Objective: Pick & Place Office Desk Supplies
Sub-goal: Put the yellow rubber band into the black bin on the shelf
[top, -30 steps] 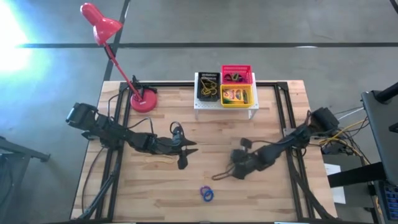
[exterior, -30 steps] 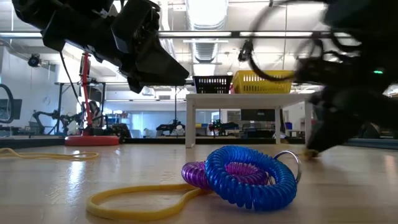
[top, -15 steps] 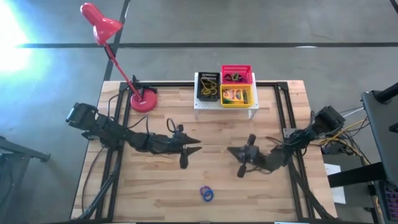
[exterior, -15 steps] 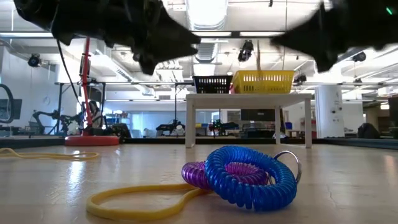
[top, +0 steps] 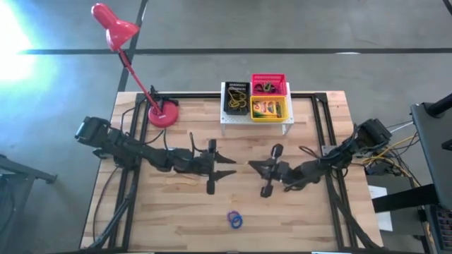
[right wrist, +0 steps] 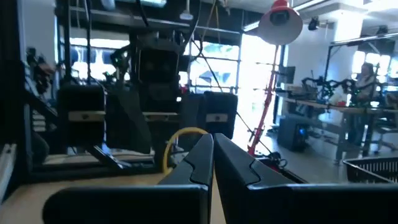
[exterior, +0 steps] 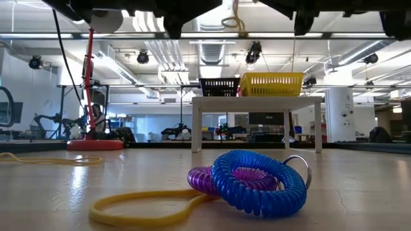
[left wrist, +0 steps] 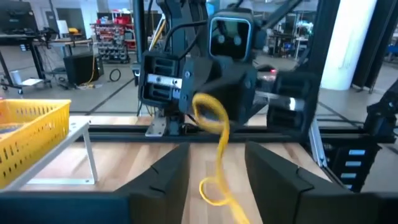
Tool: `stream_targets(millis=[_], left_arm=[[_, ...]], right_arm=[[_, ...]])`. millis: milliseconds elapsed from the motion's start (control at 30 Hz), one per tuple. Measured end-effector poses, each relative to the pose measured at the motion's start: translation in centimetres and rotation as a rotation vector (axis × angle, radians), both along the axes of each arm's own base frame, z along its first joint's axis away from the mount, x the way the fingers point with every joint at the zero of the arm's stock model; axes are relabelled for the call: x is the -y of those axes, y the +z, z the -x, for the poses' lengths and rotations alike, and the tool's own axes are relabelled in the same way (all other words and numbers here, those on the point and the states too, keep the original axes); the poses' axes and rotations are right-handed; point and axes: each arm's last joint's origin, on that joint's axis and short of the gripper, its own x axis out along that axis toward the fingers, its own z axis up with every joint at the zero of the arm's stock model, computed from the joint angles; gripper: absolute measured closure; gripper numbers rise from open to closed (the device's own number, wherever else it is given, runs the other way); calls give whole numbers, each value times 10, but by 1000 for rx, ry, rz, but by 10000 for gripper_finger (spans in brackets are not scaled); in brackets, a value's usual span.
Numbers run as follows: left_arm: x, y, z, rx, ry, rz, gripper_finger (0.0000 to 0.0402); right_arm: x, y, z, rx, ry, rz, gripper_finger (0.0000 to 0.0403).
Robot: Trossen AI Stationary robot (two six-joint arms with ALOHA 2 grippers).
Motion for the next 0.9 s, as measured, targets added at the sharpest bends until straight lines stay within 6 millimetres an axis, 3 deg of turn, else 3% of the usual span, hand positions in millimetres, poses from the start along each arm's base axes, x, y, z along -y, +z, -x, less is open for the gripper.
stream_targets(millis=[400, 900], left_arm=[[-1, 4, -3, -2, -11, 56, 193], [-2, 1, -3, -29, 0, 50, 244]], right_arm=[[-9, 15, -17, -44, -1, 19, 394], [-9, 41, -30, 35, 16, 9, 394]])
